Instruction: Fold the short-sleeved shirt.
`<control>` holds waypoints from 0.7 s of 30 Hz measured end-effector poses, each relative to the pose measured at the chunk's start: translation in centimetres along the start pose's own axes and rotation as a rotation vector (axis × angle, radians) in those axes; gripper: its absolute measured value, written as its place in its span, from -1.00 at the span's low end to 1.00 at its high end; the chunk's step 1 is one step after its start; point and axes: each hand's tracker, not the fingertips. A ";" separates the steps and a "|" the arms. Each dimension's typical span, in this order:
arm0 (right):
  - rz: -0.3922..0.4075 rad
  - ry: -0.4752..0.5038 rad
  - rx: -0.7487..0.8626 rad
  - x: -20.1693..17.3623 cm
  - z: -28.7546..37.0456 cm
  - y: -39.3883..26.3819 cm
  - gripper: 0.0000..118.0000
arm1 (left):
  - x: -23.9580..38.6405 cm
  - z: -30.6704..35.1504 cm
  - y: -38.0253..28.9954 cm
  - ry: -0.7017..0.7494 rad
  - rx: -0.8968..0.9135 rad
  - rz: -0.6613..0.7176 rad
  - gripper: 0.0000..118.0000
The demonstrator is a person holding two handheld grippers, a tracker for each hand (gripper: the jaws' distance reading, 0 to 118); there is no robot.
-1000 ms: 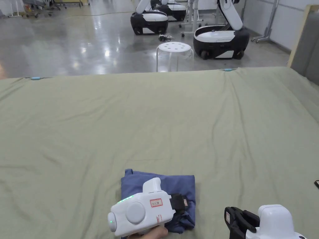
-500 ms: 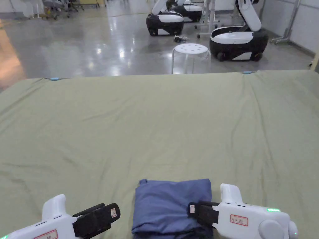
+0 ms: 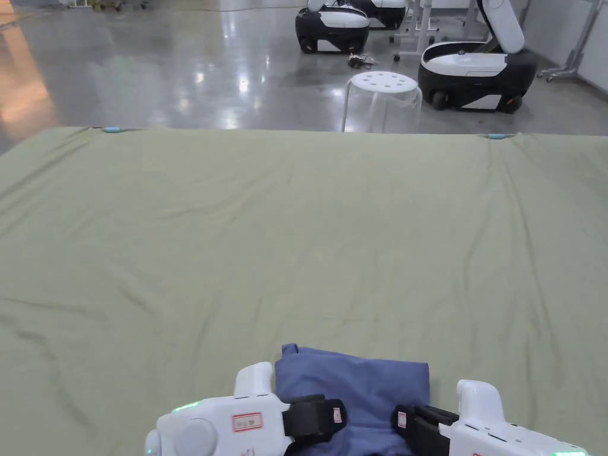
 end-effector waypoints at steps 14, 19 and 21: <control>0.095 0.002 0.071 -5.3 3.6 0.1 -0.88 | -12.7 15.6 3.0 0.379 0.079 -0.095 -0.59; 0.101 -0.011 0.056 -7.2 3.8 -0.9 -0.88 | -21.8 24.6 6.8 0.663 0.105 -0.116 -0.59; 0.109 -0.020 0.046 -7.6 3.7 -1.3 -0.88 | -25.5 26.6 8.3 0.840 0.064 -0.169 -0.59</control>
